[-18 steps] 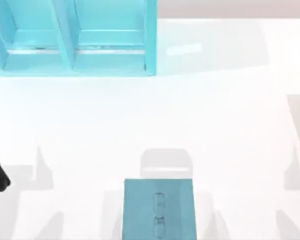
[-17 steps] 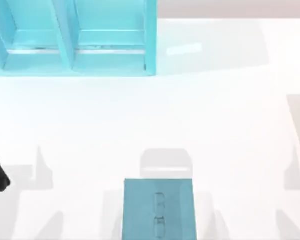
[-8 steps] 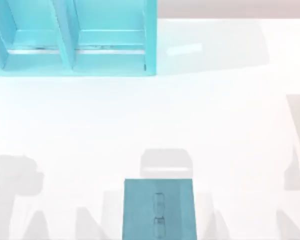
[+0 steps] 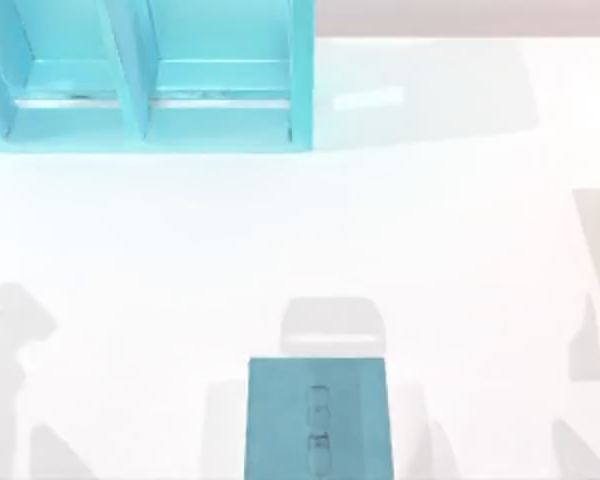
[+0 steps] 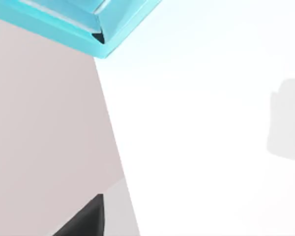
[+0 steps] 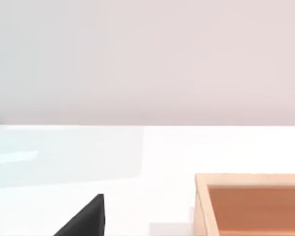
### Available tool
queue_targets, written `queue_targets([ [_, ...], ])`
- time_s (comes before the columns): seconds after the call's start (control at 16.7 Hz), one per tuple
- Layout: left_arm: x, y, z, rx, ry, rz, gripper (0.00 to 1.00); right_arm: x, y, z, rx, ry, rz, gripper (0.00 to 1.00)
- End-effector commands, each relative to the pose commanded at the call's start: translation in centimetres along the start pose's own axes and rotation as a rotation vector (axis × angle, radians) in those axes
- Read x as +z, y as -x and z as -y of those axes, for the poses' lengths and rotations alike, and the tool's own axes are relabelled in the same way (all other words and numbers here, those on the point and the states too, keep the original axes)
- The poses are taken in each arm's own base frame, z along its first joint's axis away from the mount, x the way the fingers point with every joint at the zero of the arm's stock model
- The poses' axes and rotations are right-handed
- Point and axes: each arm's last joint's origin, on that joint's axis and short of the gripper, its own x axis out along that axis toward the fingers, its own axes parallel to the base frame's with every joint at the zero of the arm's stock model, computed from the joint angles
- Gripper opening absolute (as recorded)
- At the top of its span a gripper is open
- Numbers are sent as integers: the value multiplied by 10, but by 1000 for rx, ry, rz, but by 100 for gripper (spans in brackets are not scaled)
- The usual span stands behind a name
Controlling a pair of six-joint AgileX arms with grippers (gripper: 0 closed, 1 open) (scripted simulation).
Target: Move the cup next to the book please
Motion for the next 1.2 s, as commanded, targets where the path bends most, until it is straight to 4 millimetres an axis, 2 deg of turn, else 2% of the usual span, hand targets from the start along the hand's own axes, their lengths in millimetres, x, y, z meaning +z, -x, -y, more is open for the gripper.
queue_targets([
  [0.36,-4,-4,-39,-167,-256,-199,100,0,0,0,0,0,0,100],
  [0.66,-16,-16,-64,-428,-479,-281,100,0,0,0,0,0,0,100],
  [0.96,-38,-32,-89,-767,-711,-227,100,0,0,0,0,0,0,100],
  [1.2,-52,-41,-104,-950,-803,-146,100,0,0,0,0,0,0,100],
])
